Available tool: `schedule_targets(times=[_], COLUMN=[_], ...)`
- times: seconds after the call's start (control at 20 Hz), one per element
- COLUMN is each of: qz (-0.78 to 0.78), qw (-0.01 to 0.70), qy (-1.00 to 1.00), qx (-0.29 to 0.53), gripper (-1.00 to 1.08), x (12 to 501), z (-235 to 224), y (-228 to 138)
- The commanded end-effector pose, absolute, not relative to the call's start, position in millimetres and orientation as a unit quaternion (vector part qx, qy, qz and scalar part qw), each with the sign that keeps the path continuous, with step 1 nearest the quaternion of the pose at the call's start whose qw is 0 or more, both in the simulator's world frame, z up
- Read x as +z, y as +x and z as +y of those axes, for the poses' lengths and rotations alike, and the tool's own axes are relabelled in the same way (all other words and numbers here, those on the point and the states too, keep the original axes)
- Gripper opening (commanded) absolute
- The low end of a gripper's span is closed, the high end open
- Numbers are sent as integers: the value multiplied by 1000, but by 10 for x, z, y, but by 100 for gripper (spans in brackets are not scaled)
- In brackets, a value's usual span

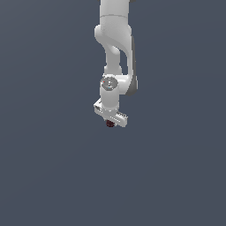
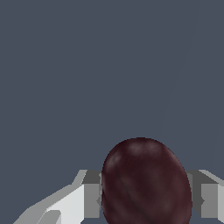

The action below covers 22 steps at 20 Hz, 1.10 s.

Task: Pick up the object and move it to a goal position.

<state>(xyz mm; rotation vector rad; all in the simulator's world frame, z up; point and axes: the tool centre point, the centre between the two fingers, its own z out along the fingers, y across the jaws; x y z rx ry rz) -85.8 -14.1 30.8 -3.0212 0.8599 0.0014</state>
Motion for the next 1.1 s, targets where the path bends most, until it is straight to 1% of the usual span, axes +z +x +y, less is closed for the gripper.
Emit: schedule_targets(times=[0.0,0.4,1.05], qz=[274,274,274], qw=[0,0,0], qy=[-962,-962,-962], qx=[0,0,0], gripper=[-100,-100,-100], x=[346,573,1088], z=[-195,-543,-1332], y=[-812,-519,173])
